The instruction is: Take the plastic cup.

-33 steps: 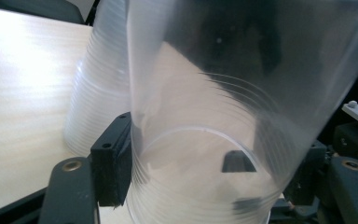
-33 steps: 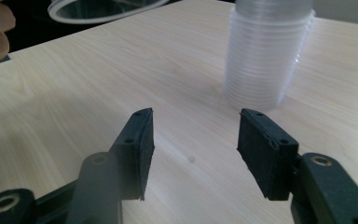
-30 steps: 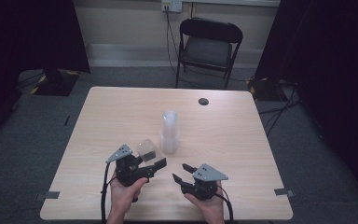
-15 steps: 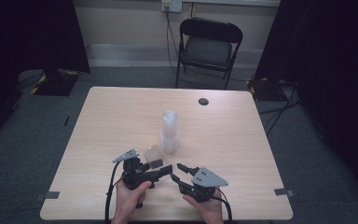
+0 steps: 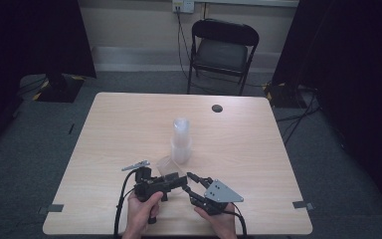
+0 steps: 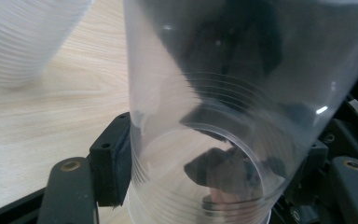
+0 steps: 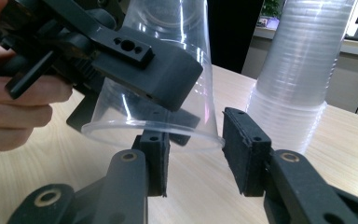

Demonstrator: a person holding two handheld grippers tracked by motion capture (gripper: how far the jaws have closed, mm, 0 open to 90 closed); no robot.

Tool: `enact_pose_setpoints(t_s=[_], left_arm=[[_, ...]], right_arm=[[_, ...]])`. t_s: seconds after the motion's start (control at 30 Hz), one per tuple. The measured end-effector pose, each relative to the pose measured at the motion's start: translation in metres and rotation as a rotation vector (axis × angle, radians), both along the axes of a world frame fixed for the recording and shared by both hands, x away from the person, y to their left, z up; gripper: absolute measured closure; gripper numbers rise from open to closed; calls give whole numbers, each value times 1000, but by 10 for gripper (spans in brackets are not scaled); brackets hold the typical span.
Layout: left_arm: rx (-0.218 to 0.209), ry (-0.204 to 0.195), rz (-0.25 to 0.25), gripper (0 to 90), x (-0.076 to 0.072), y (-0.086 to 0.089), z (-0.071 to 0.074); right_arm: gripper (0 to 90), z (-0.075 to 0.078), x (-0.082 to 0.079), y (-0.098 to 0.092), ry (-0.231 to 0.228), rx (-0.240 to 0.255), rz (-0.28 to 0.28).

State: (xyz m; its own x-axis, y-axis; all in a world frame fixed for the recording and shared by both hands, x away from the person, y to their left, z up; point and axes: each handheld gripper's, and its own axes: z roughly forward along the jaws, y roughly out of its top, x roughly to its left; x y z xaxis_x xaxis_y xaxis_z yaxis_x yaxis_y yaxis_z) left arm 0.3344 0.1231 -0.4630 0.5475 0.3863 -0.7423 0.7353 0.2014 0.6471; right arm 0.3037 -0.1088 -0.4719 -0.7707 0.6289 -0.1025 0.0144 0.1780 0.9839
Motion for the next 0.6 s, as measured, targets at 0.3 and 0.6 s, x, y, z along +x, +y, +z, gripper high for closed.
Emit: enact_pose_setpoints(t_s=[0.3,0.6], left_arm=[[-9,23,-8,321,-2,-2,2],[-36,38,-30,322,-6,-7,5]], right_arm=[[644,0,1,3,-33,14,-6],[673,2,0,5,-72,34,-10]])
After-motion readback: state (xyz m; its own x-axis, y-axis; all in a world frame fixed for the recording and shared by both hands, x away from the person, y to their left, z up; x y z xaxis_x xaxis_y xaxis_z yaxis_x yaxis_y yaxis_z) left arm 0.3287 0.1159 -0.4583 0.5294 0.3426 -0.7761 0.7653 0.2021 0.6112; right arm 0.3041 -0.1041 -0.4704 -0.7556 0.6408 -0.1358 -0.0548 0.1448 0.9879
